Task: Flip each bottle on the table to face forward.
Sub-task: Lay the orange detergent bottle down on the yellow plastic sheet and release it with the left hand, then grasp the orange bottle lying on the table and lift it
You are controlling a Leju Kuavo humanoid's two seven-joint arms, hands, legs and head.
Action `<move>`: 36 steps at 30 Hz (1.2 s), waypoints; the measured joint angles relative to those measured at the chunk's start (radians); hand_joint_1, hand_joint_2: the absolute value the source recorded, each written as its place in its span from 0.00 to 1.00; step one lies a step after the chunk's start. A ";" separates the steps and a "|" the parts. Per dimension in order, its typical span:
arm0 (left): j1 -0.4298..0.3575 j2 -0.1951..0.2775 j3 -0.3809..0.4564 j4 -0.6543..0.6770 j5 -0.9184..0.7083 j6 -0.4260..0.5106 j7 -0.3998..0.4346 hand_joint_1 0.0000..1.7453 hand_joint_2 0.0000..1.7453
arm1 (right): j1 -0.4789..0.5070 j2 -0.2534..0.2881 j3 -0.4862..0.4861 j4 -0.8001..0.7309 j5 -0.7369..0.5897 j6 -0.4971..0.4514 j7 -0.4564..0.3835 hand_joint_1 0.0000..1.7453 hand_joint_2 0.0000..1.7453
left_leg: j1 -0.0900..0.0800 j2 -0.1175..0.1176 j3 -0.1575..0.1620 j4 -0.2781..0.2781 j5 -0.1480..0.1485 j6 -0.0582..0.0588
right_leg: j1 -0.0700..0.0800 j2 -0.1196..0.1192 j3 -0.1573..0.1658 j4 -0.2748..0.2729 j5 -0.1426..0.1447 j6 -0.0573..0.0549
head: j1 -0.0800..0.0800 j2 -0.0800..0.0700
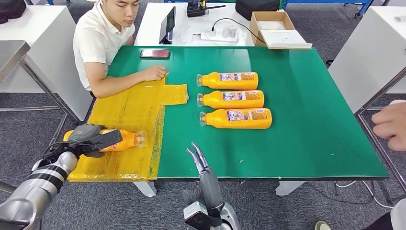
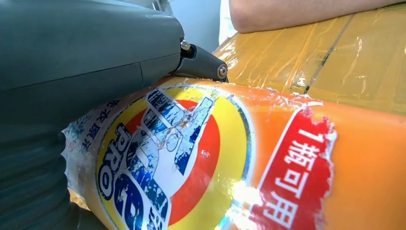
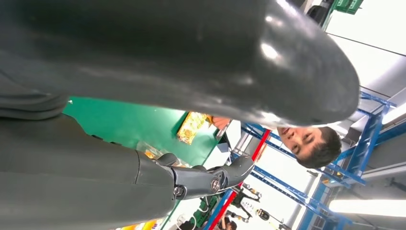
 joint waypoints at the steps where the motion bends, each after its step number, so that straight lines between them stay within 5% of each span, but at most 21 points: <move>1: -0.001 -0.001 -0.002 0.003 0.000 0.001 0.001 0.73 1.00 | -0.001 0.000 0.000 0.003 0.000 0.000 0.000 0.00 0.00 | 0.000 0.000 0.000 0.000 0.000 0.000 | 0.000 0.000 0.000 0.000 0.000 0.000 | 0.000 0.000; 19: -0.004 -0.004 -0.008 0.012 0.000 0.001 0.003 0.73 1.00 | -0.006 0.003 0.000 0.023 0.000 -0.001 0.000 0.00 0.00 | 0.000 0.000 0.002 0.000 0.002 -0.001 | 0.000 0.000 0.002 0.000 0.000 0.000 | 0.000 0.000; 24: -0.006 -0.008 -0.009 0.023 0.003 0.001 0.003 0.94 1.00 | -0.009 0.005 0.000 0.033 0.001 -0.001 0.000 0.00 0.00 | -0.001 -0.001 0.002 0.000 0.002 0.000 | -0.001 0.000 0.003 0.001 0.000 0.000 | 0.000 0.000; 27: -0.008 -0.016 -0.003 0.035 0.011 0.001 -0.005 0.92 1.00 | -0.013 0.006 0.000 0.045 0.003 -0.002 0.000 0.00 0.00 | -0.001 -0.002 0.003 0.000 0.002 0.000 | -0.001 -0.001 0.004 0.001 0.000 0.000 | 0.000 0.000; 28: -0.008 -0.018 -0.001 0.038 0.014 0.001 -0.010 0.78 1.00 | -0.014 0.007 0.000 0.050 0.002 -0.003 0.000 0.00 0.00 | -0.001 -0.002 0.004 0.000 0.001 -0.001 | -0.002 -0.001 0.005 0.001 0.000 0.000 | 0.000 0.000; 31: -0.008 -0.023 0.005 0.043 0.025 -0.003 -0.032 0.11 1.00 | -0.019 0.009 0.000 0.067 0.000 -0.003 0.000 0.00 0.00 | -0.002 -0.002 0.005 0.000 0.001 -0.001 | -0.002 -0.002 0.005 0.001 0.000 0.000 | 0.000 0.000; 32: -0.008 -0.025 0.005 0.044 0.027 -0.009 -0.045 0.01 1.00 | -0.020 0.010 0.000 0.073 -0.001 -0.004 0.000 0.00 0.00 | -0.002 -0.003 0.005 0.000 0.002 0.000 | -0.002 -0.002 0.005 0.000 0.000 0.000 | 0.000 0.000; 36: 0.004 -0.033 -0.015 0.016 0.037 -0.083 -0.142 0.00 1.00 | -0.023 0.011 -0.001 0.094 -0.013 -0.012 -0.001 0.00 0.00 | -0.002 -0.003 0.006 0.000 0.002 0.000 | -0.002 -0.004 0.006 0.001 0.000 0.000 | 0.000 0.000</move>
